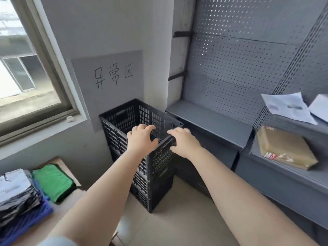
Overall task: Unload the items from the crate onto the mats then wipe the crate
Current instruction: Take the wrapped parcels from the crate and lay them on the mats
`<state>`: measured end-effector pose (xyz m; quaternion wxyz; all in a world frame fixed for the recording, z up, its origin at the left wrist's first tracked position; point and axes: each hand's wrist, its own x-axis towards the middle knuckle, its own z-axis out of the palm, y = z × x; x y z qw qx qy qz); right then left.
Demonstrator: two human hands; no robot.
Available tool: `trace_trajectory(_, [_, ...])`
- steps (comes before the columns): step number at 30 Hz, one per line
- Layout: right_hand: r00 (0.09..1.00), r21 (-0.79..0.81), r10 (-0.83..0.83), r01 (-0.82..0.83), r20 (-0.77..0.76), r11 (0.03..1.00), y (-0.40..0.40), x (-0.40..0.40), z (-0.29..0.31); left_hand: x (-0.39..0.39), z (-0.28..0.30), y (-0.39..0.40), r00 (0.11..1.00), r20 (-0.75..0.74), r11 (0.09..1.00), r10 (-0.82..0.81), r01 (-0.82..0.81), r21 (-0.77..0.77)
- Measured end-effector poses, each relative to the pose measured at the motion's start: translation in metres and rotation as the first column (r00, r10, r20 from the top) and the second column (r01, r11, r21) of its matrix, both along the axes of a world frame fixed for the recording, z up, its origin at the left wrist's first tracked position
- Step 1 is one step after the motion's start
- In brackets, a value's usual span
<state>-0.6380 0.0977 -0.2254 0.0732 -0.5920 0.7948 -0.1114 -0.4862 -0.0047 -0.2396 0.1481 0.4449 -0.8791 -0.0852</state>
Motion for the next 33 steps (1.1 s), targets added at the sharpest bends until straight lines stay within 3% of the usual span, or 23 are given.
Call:
trace_trajectory(9, [0.998,0.035,0.04,-0.038,-0.048,0.999,-0.058,-0.05,-0.016,-0.047,-0.027,-0.058,0.986,0.163,1.0,0.021,-0.024,0.019])
trace_trajectory(19, [0.99,0.178,0.124,-0.109,-0.071,0.978,-0.221,-0.101,-0.036,-0.078,-0.068,-0.205,0.969,0.226,0.979,0.104,-0.14,0.15])
trace_trajectory(27, [0.988,0.353,0.089,-0.128,0.124,0.927,-0.296,-0.14,-0.109,-0.118,-0.13,-0.267,0.961,0.271,0.956,0.06,-0.134,0.263])
trace_trajectory(33, [0.955,0.43,0.157,-0.255,0.25,0.866,-0.35,-0.167,-0.158,-0.133,-0.175,-0.289,0.916,0.37,0.889,0.152,-0.29,0.354])
